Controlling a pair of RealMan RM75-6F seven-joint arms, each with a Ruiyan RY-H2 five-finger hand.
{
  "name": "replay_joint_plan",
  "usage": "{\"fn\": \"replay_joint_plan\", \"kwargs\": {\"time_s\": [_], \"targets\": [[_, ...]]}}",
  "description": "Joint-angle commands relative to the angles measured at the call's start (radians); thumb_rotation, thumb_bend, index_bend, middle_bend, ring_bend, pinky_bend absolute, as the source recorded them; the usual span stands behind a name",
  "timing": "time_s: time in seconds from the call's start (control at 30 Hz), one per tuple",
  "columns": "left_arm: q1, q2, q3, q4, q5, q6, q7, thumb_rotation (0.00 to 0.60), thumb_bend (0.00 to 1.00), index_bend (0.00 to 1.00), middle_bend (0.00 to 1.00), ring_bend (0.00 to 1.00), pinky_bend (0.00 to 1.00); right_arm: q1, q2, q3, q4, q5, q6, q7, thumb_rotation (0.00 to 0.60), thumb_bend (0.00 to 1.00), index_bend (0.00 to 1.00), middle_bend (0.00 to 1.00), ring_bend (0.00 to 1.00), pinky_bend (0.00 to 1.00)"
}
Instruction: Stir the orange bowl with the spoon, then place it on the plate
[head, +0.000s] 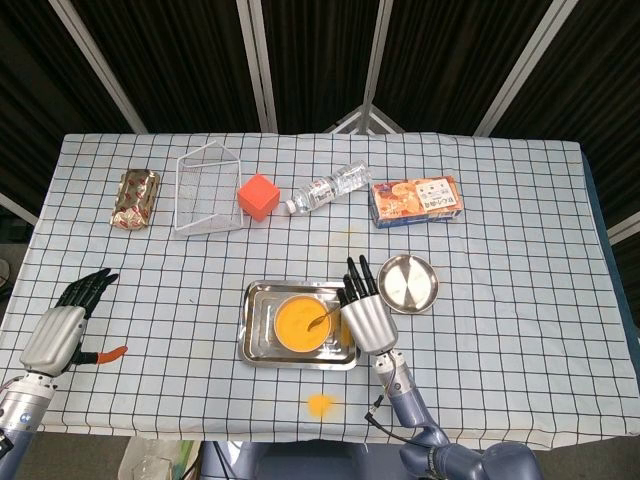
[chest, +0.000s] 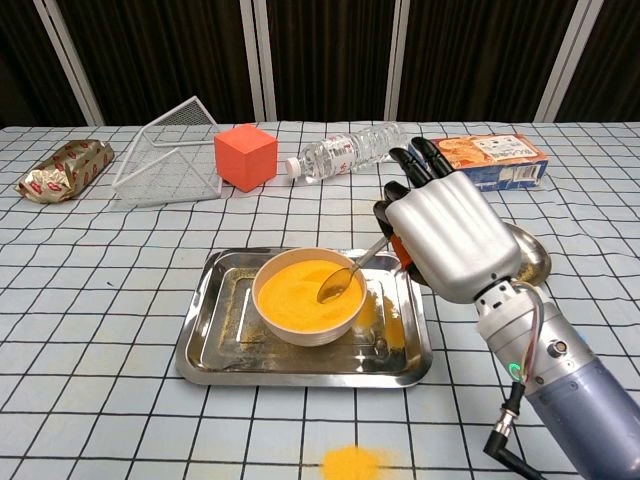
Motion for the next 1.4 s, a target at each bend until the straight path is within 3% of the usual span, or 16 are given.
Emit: {"fn": "replay_joint_plan", "kwargs": {"time_s": [0.03, 0.53, 1.0, 1.4], "targets": [[0.0, 0.0, 0.0, 0.0, 0.0, 0.0, -0.001, 0.6, 0.0, 0.0, 0.0, 0.0, 0.02, 0.011, -0.006, 0.005, 0.005, -0.001, -0.002, -0.001, 0.6, 0.64, 0.8, 0.38, 0.09, 0.0], [-0.002, 0.003, -0.002, 0.002, -0.002, -0.003, -0.012, 0.6, 0.0, 0.0, 0.0, 0.0, 0.02, 0.045, -0.041, 0.02, 0.034, 0.011, -0.022, 0.001, 0.6, 0.64, 0.8, 0.38, 0.09, 0.0], [-0.001, 0.0, 0.0, -0.003, -0.005, -0.003, 0.003, 0.6, 0.0, 0.0, 0.0, 0.0, 0.02, 0.06, 0.016, 0.037, -0.049, 0.008, 0.003, -0.043, 0.6, 0.64, 0.8, 0.38, 0.09, 0.0], [-0.003, 0.002, -0.002, 0.0, -0.006, -0.007, -0.006, 0.6, 0.0, 0.0, 0.0, 0.0, 0.02, 0.076, 0.007, 0.043, -0.007, 0.021, -0.022, -0.041, 0.6, 0.64, 0.8, 0.38, 0.09, 0.0]]}}
